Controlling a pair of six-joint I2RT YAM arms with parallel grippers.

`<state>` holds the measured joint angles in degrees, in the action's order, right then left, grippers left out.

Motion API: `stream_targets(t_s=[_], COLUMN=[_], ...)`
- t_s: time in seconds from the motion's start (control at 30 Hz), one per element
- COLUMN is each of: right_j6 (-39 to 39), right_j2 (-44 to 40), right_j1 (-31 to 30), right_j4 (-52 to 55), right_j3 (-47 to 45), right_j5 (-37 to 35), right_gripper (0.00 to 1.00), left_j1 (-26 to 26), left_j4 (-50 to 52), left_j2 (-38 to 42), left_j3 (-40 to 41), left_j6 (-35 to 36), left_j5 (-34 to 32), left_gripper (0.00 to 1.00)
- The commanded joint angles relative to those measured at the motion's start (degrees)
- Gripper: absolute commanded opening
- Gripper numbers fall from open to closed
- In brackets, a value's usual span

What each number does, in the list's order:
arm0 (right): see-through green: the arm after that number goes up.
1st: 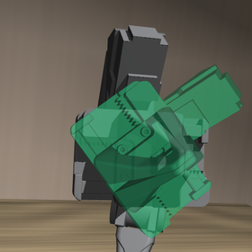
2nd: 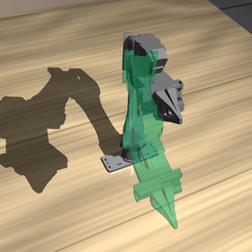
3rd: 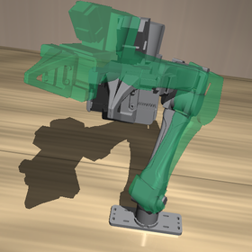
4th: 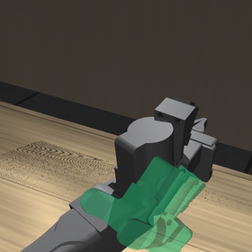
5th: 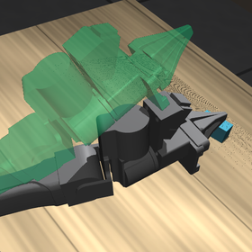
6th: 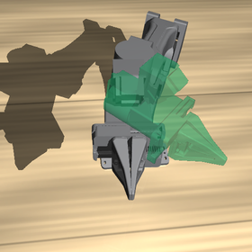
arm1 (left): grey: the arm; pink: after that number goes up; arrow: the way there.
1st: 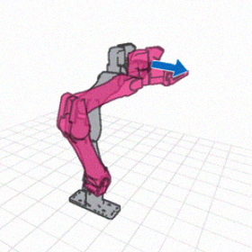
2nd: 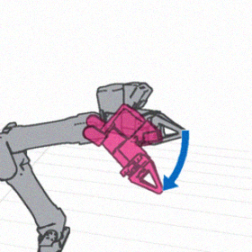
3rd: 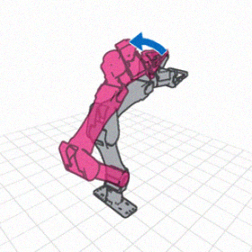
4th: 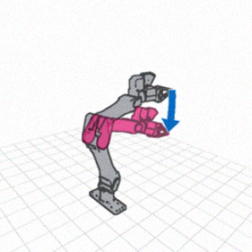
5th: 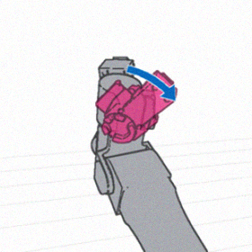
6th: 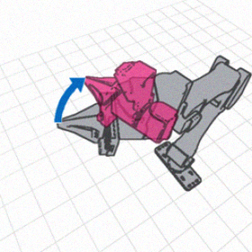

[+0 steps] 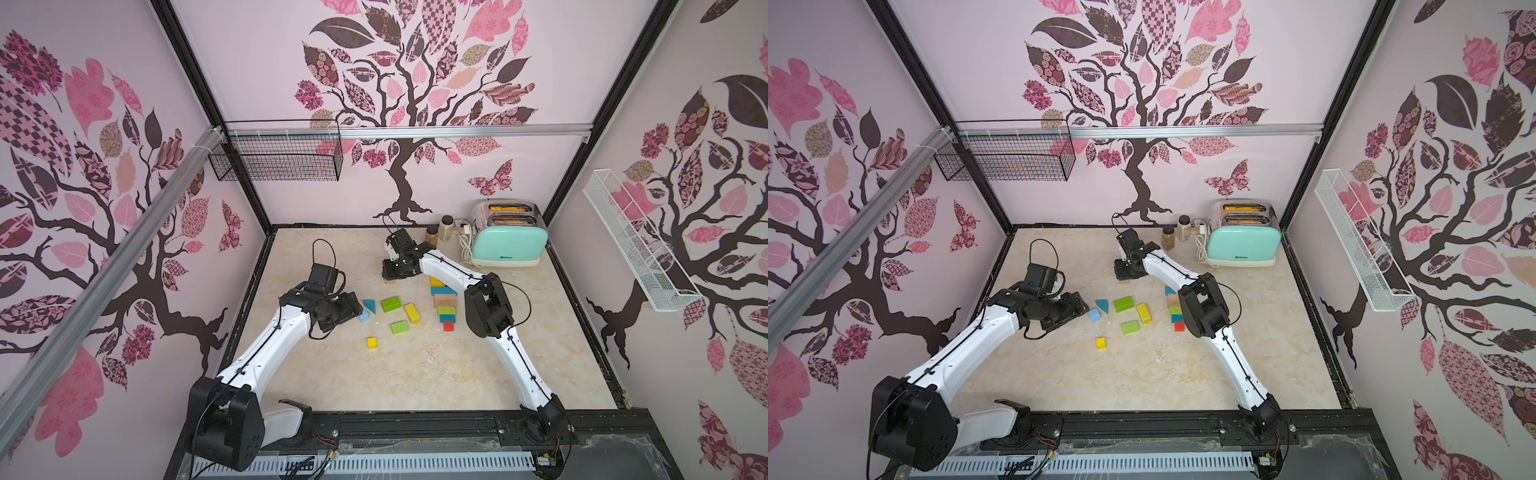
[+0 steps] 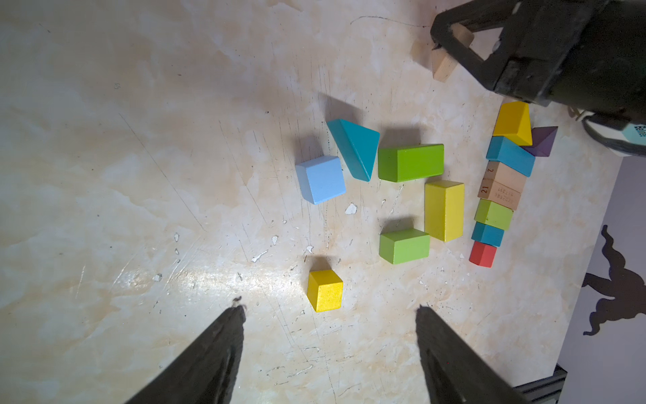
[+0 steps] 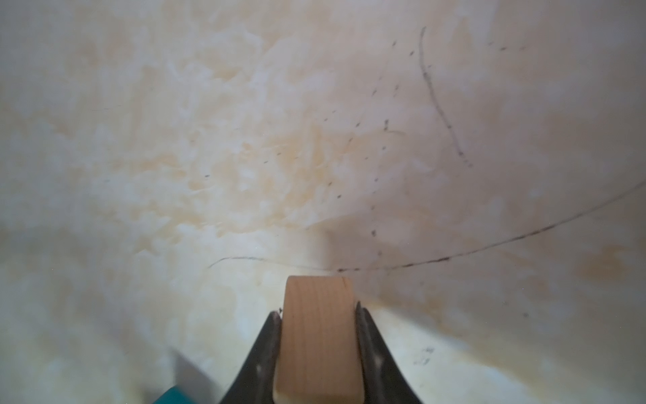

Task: Assemble a carrot with building blocks
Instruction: Adjust the building block at the center of the board.

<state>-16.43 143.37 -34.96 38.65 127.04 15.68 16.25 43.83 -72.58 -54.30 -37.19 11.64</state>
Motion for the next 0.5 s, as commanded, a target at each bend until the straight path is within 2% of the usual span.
stream_targets(t_s=[0.0,0.07,0.13,0.2,0.27,0.37,0.47], right_j6=[-8.8,-9.1,-7.8,-5.3,-3.9,-3.7,-3.0], right_j2=[-1.4,-0.9,1.2,4.1,5.0,5.3,4.4], right_j1=[2.6,2.8,2.9,3.0,2.9,3.5,3.5], right_j4=[-6.2,-7.7,-5.7,0.5,3.0,4.9,5.4], right_j3=[-3.6,-5.1,-3.3,1.9,3.4,3.1,1.4], right_j5=[16.7,18.2,18.3,16.7,13.5,10.0,6.9], right_gripper=[0.18,0.23,0.33,0.44,0.51,0.57,0.57], left_j1=[-0.3,-0.3,-0.3,-0.3,-0.2,-0.3,-0.3], left_j4=[-2.4,-2.8,-3.0,-3.5,-4.0,-4.7,-4.8], left_j2=[0.0,-0.4,-0.8,-1.2,-1.6,-2.2,-2.9], left_j3=[0.7,0.8,0.7,0.8,0.8,0.5,0.1], left_j6=[-0.4,-0.6,-0.9,-1.0,-1.2,-1.5,-1.5], left_j5=[0.8,1.0,1.2,1.5,1.6,1.6,1.9], left_gripper=[0.81,0.81,0.81,0.81,0.81,0.81,0.81])
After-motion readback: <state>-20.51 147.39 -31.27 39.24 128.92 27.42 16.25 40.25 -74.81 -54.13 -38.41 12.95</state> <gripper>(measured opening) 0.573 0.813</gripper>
